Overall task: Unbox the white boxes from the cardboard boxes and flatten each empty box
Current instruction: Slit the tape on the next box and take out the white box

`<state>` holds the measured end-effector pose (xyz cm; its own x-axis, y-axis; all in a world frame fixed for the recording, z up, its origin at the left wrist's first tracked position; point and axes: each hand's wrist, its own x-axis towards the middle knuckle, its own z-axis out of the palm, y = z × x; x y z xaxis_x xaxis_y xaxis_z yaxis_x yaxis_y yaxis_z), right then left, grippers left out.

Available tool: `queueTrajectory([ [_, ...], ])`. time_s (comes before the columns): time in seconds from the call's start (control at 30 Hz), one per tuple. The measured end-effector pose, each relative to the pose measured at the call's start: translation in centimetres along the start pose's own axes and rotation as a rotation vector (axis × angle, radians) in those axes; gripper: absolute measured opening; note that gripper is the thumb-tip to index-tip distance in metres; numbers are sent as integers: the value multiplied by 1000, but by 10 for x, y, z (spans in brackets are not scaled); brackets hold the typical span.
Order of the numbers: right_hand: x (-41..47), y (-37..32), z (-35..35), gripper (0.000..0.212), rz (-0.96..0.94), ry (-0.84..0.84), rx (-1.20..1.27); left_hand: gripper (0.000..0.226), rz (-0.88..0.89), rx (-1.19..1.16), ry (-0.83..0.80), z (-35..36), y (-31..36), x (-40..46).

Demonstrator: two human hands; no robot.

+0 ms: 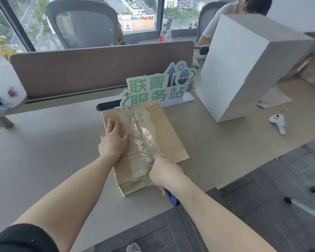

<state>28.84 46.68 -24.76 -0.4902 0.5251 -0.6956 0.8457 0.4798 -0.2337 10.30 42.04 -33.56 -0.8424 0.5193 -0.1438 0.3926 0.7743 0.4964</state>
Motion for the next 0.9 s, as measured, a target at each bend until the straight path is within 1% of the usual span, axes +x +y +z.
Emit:
queueTrajectory([
  [0.07, -7, 8, 7, 12, -27, 28, 3, 63, -2, 5, 2, 1, 0, 1],
  [0.23, -20, 25, 22, 9, -76, 62, 34, 64, 4, 20, 7, 4, -3, 4],
  [0.37, -29, 30, 29, 9, -66, 57, 41, 65, 17, 29, 4, 4, -4, 6],
  [0.47, -34, 45, 46, 16, -37, 28, 65, 65, 28, 26, 6, 4, -5, 5],
  [0.53, -34, 61, 63, 20, -48, 112, 219, 66, 27, 18, -15, 3, -4, 4],
  [0.6, -30, 71, 77, 22, -58, 218, 543, 65, 29, 0, -57, 1, -3, 0],
  [0.67, -23, 72, 85, 19, -47, 230, 925, 62, 71, 1, -108, -3, -3, -9],
  [0.73, -17, 63, 90, 17, -23, 211, 1196, 60, 161, 79, -129, -3, -8, -21],
  [0.83, -14, 40, 97, 16, 35, 249, 1425, 61, 320, 191, -126, -3, -16, -37],
  [0.9, -13, 29, 100, 14, 62, 298, 1530, 60, 378, 212, -158, -2, -18, -43],
])
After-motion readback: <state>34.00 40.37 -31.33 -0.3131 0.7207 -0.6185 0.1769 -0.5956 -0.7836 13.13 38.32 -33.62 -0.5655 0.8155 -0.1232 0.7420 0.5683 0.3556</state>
